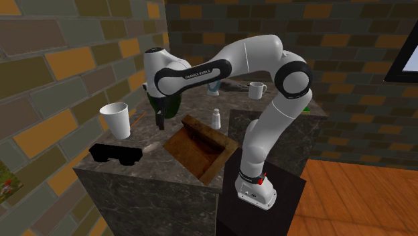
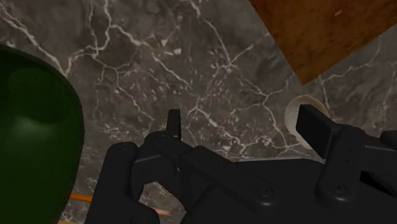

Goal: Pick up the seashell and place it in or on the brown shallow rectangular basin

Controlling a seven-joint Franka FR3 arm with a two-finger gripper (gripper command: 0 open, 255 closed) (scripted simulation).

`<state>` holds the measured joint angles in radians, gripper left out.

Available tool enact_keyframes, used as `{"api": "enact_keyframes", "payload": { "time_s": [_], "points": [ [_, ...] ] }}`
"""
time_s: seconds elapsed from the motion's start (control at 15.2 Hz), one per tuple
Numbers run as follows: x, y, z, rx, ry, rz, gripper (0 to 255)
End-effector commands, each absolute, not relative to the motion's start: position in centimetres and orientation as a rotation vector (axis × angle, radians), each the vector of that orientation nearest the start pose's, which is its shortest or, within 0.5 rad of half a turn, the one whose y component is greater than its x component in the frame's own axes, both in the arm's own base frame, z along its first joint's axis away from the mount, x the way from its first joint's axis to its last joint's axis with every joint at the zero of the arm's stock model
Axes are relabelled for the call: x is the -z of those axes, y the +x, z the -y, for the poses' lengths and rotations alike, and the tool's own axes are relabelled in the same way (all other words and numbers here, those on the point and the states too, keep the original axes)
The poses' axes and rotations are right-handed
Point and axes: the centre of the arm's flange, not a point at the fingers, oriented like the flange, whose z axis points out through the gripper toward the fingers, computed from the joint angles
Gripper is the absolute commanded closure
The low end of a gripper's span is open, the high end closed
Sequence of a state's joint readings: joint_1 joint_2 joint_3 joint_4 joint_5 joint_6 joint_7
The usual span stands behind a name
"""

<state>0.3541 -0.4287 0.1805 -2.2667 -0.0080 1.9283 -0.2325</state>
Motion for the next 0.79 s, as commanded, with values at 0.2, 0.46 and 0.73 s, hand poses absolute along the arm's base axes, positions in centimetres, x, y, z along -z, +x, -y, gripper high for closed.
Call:
{"api": "enact_keyframes", "payload": {
  "time_s": [0.2,0.46,0.73],
  "points": [
    [-51.2,35.0,-28.5,0.14,-2.853,1.46,0],
    [-49.8,33.8,-31.1,0.134,-2.786,1.581,0],
    [-47.7,34.0,-31.0,0.134,-2.786,1.581,0]
  ]
}}
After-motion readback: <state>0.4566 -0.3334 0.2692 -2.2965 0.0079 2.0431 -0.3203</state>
